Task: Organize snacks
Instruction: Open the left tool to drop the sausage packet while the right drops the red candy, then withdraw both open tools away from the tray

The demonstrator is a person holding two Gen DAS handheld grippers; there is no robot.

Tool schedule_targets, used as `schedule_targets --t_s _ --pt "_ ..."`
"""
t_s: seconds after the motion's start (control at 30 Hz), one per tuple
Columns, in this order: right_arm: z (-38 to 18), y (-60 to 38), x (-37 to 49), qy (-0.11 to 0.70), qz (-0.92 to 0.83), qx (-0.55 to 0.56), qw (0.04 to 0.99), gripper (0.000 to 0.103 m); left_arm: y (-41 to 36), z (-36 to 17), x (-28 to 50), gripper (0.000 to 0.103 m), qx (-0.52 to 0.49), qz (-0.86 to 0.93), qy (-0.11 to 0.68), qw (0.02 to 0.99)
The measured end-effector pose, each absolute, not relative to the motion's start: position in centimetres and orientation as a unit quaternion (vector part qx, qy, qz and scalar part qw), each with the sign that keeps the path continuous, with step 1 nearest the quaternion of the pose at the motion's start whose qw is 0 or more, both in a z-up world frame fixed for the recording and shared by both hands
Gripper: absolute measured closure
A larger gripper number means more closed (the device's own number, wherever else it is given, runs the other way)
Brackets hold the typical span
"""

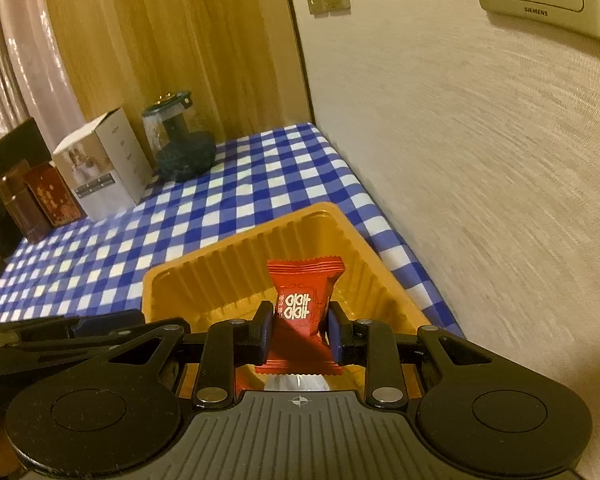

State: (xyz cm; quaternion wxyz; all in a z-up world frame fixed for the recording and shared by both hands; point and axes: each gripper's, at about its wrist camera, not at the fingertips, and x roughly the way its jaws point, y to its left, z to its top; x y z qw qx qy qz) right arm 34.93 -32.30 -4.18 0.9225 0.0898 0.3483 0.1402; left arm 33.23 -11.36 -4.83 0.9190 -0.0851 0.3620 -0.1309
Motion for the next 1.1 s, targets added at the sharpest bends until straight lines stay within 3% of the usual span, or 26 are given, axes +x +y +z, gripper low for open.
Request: schedule_targets --t_s 0.07,0.13,0.63,0.83,1.1 --pt "-4.3 -32.9 34.9 0.341 0.146 0.117 0.921 0.069 -11.3 -4.9 33.2 0.049 -0.084 -0.13 0.362 0.919" --pt "-4.3 -33.6 34.7 0.338 0.136 0.138 0.921 0.049 -11.2 -4.9 33.0 0.042 -0.081 -0.129 0.362 0.92" --pt "-3.1 -35.6 30.8 0.349 0.1 0.128 0.923 0.044 -11.1 -3.8 29.7 0.008 -0.05 -0.101 0.35 0.93" --pt "-2.3 -35.7 28.4 0.354 0.097 0.126 0.922 0.043 -11.1 -2.5 27.2 0.0 -0.046 -0.1 0.349 0.931" --pt "0.2 -35.3 24.2 0.353 0.104 0.129 0.921 0.036 -10.4 -0.3 23.2 0.0 -0.046 -0.091 0.343 0.934"
